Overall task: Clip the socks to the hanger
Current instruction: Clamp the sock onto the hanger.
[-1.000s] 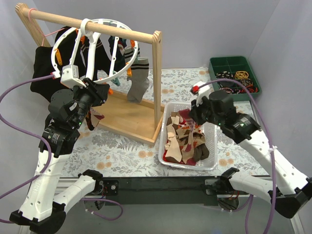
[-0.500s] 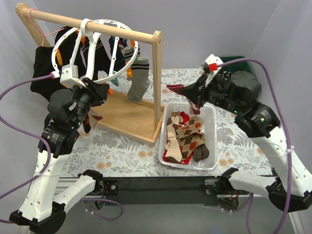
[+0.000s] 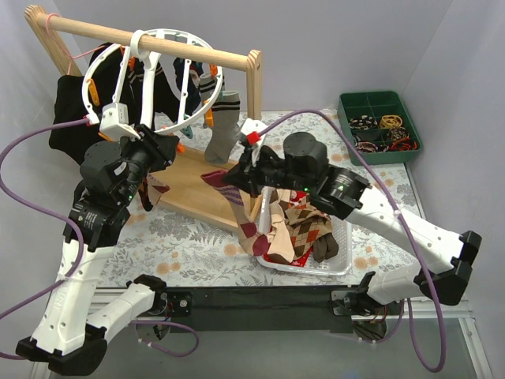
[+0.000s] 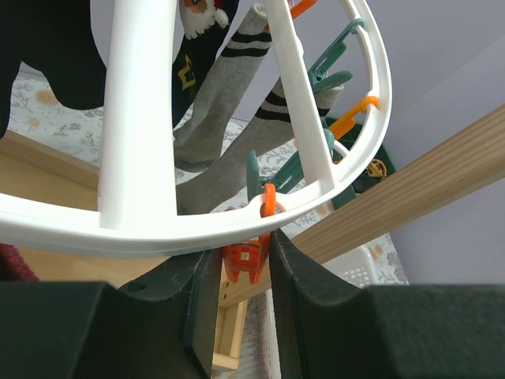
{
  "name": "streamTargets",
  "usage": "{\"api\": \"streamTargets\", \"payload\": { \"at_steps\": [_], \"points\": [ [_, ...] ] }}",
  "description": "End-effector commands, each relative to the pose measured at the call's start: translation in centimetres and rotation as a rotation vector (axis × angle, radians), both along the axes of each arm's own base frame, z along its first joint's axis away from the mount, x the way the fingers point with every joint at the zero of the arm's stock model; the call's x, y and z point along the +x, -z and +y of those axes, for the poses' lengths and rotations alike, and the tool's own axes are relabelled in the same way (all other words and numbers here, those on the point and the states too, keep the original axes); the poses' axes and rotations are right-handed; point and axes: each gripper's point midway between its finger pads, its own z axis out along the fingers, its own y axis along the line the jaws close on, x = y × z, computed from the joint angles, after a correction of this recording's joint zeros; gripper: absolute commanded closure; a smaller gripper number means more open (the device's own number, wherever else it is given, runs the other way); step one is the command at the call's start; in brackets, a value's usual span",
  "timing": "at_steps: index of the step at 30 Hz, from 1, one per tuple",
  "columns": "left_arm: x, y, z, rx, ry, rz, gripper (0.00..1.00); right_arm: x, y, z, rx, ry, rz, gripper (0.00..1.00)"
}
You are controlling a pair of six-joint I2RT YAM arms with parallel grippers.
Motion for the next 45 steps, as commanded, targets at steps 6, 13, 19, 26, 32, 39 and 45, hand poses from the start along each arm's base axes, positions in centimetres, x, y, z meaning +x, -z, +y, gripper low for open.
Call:
{"api": "streamTargets", "payload": {
  "at_steps": [6,13,19,26,32,39,45],
  "points": [
    [-0.5,-0.5,0.4,-0.027,-0.019,0.024,1.00,4.3,-3.0,4.1,0.216,0.230,-0.199,0.99],
    [-0.3,-0.2,0.7,-0.031,-0.041,0.042,1.00,5.7,-2.7,4.7,0.288,0.306,-0.250,0.99],
    [0.0,0.2,0.7,-0.034,-0.050,0.063,1.00,6.2,-2.7,5.2,0.328,0.333,-0.260,0.99],
    [0.3,0.2,0.7,-0.036,-0.056,0.068,1.00,6.5,-2.5,5.9,0.343,0.341,-0.261,0.99],
    [0.4,0.5,0.5,-0.038,-0.053,0.081,1.00,6.5,-2.7,6.1,0.358,0.343,-0.258,0.99],
    [0.5,0.2,1.0,-0.048,-0.083,0.079,1.00,6.5,-2.0,6.1,0.348,0.347,-0.254,0.99],
    [0.4,-0.6,1.5,-0.067,-0.113,0.059,1.00,6.6,-0.8,6.2,0.327,0.356,-0.245,0.99]
  ]
}}
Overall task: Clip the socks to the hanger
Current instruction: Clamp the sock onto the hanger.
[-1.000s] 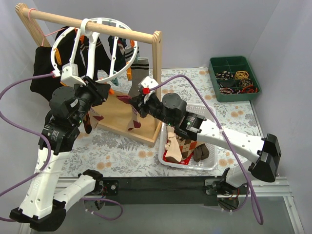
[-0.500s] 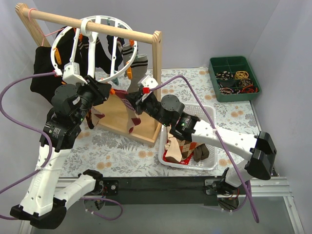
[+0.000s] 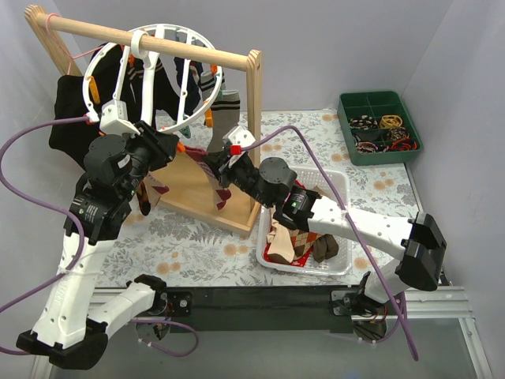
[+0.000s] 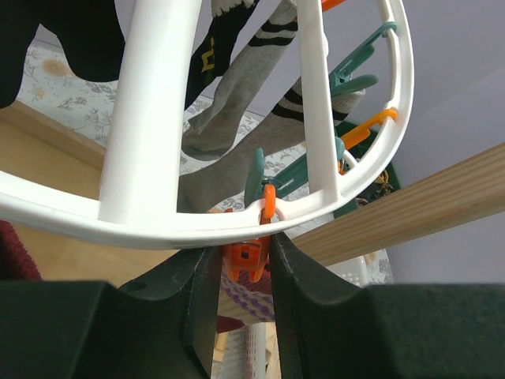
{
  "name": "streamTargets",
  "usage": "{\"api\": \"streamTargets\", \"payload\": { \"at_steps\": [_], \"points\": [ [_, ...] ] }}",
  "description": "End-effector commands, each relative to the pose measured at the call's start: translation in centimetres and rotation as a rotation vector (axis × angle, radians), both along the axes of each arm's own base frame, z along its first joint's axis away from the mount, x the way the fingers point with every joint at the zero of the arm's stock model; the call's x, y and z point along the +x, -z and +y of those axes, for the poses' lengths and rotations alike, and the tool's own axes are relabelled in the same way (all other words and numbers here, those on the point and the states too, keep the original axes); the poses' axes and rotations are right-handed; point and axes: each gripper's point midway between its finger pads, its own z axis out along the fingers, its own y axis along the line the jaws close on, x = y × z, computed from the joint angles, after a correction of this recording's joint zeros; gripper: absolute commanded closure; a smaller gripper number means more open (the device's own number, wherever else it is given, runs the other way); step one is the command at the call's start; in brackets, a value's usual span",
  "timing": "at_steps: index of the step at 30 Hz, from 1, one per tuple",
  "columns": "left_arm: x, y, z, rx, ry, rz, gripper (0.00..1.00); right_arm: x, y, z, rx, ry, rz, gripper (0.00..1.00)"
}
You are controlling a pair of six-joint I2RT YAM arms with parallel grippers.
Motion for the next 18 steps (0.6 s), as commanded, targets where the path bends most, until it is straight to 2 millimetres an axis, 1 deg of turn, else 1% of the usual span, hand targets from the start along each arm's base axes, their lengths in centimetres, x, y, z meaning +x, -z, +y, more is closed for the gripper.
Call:
{"api": "streamTargets", "payload": {
  "at_steps": [1,5,11,18],
  "points": [
    [-0.3,-1.4,1.1,-0.016,-0.053,-0.021,1.00,0.0,-1.2,-0.1,0.057,0.020,-0.022,0.99],
    [-0.3,-1.4,1.1,-0.017,-0.053,-0.022,1.00,-0.2,-1.5,0.0,0.065,0.016,-0.020,0.99],
    [0.0,-0.3,0.7,-0.010,-0.042,0.017,1.00,-0.3,-2.0,0.0,0.076,0.023,-0.028,0.99],
    [0.2,0.0,0.9,0.000,-0.053,0.025,1.00,-0.4,-2.3,0.0,0.088,0.027,-0.033,0.99]
  ]
}}
